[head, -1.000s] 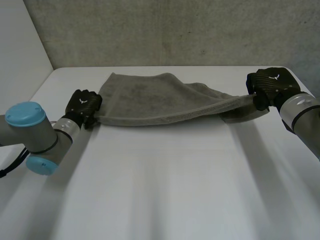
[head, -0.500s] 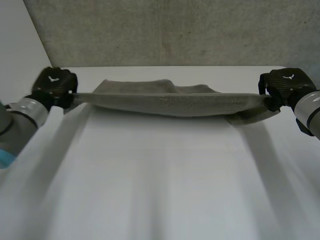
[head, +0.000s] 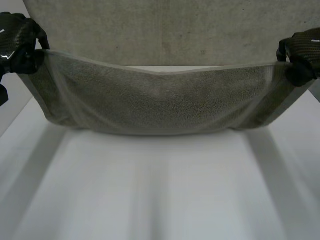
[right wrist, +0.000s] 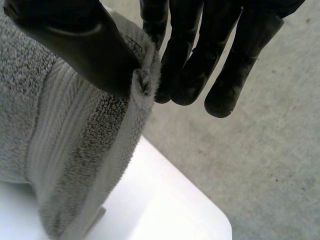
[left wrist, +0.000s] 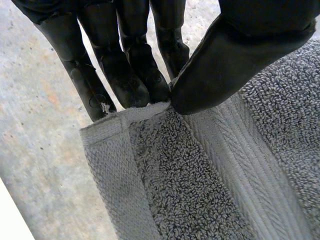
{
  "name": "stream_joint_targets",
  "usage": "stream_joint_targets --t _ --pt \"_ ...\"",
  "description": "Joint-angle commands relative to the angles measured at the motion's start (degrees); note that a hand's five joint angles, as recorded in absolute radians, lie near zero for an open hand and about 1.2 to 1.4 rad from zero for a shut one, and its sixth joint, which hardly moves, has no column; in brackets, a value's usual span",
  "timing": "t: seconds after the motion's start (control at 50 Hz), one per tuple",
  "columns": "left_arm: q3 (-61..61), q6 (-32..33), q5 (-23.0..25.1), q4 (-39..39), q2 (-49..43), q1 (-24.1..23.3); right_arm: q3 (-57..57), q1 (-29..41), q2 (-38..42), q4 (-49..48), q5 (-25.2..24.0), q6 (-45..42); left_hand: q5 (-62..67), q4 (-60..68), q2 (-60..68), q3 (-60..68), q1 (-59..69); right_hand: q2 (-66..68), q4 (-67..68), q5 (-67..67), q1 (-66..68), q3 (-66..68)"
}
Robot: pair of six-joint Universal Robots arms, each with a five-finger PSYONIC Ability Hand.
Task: Fold the towel.
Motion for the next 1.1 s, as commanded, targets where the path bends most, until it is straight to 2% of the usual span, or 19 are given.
stream_joint_targets --t 0.02,0.2,0.24,0.32,0.5,0.52,0.54,0.56,0.58,0.6,0.62,0.64,0.68,0.78,0.9,1.0,1.06,1.1 --pt "2.97 0.49 0.13 1.23 -11.77 -0.32 -4.62 0.83 10.18 0.61 1.01 -5.99 3.71 2.05 2.36 2.50 6.97 3.98 3.88 3.23 3.80 3.91" --pt "16.48 1.01 -0.66 -0.08 -30.90 -1.46 -15.53 3.91 23.83 0.43 3.03 -6.17 3.71 2.05 2.36 2.50 6.97 3.98 3.88 3.23 3.80 3.91" --pt "18.94 1.36 -0.66 -0.96 -33.62 -1.63 -21.56 5.83 29.60 0.43 5.56 -6.35 3.71 2.05 2.36 2.50 6.97 3.98 3.88 3.23 3.80 3.91" --pt "25.97 2.33 -2.41 -3.51 -40.84 -2.25 -26.78 6.63 34.56 0.43 7.69 -6.43 3.71 2.05 2.36 2.50 6.97 3.98 3.88 3.23 3.80 3.91" --pt "34.34 3.30 -4.27 -4.92 -49.30 -3.48 -38.98 8.73 46.67 0.35 9.00 -6.43 3.71 2.05 2.36 2.50 6.97 3.98 3.88 3.23 3.80 3.91" --pt "35.30 3.21 -4.35 -4.92 -50.43 -3.65 -40.48 9.26 48.16 0.35 9.44 -6.43 -0.43 -2.10 -1.78 -1.64 2.83 -8.95 -9.05 -9.70 -9.13 -9.02" --pt "35.31 3.21 -4.35 -4.92 -50.44 -3.66 -40.49 9.27 48.18 0.35 9.44 -6.43 -0.47 -2.14 -1.83 -1.68 2.78 -9.08 -9.18 -9.83 -9.26 -9.15" --pt "36.18 3.21 -4.44 -5.01 -51.22 -3.92 -41.54 9.79 49.22 0.35 10.14 -6.43 -23.62 -25.29 -24.97 -24.83 -20.36 -39.55 -39.66 -40.30 -39.74 -39.63" --pt "36.88 3.21 -4.70 -5.01 -51.75 -4.09 -41.55 9.79 49.23 0.35 10.15 -6.43 -41.67 -43.34 -43.02 -42.88 -38.41 -39.86 -39.96 -40.61 -40.04 -39.93" --pt "36.89 3.21 -4.71 -5.01 -51.76 -4.09 -42.33 10.32 49.93 0.09 11.02 -6.35 -41.85 -43.52 -43.20 -43.06 -38.59 -66.02 -66.12 -66.77 -66.20 -66.09" --pt "37.33 3.21 -5.40 -5.01 -51.93 -4.36 -42.86 10.76 50.37 -0.61 12.07 -6.26 -54.18 -55.84 -55.53 -55.39 -50.92 -66.02 -66.12 -66.77 -66.20 -66.09" --pt "37.59 3.21 -6.45 -5.01 -51.85 -4.62 -42.87 10.76 50.38 -0.62 12.08 -6.26 -62.63 -64.29 -63.98 -63.84 -59.37 -66.02 -66.12 -66.77 -66.20 -66.09" --pt "37.59 3.21 -7.59 -4.92 -51.58 -4.71 -42.69 11.11 49.77 -2.89 13.66 -6.08 -64.54 -66.21 -65.90 -65.75 -61.29 -66.02 -66.12 -66.77 -66.20 -66.09" --pt "37.16 3.21 -10.15 -5.01 -49.83 -5.15 -40.94 12.17 46.70 -4.84 15.50 -5.47 -64.73 -66.39 -66.08 -65.94 -61.47 -66.02 -66.12 -66.77 -66.20 -66.09" --pt "33.30 3.03 -10.59 -5.45 -45.09 -5.24 -35.13 12.17 40.80 -4.84 15.95 -3.80 -64.39 -66.06 -65.75 -65.61 -61.14 -66.02 -66.12 -66.77 -66.20 -66.09" --pt "27.60 2.86 -10.59 -5.62 -40.17 -5.24 -20.67 11.55 31.06 -5.28 15.16 -2.92 -64.06 -65.73 -65.41 -65.27 -60.80 -66.02 -66.12 -66.77 -66.20 -66.09" --pt "22.94 2.60 -10.42 -5.36 -36.83 -5.15 -17.11 11.38 29.02 -5.63 15.16 -3.01 -64.06 -65.72 -65.41 -65.27 -60.80 -66.02 -66.12 -66.77 -66.20 -66.09" --pt "20.92 2.51 -10.42 -5.01 -35.34 -5.15 -10.73 10.94 26.39 -6.68 15.07 -3.53 -64.06 -65.72 -65.41 -65.27 -60.80 -66.02 -66.12 -66.77 -66.20 -66.09"
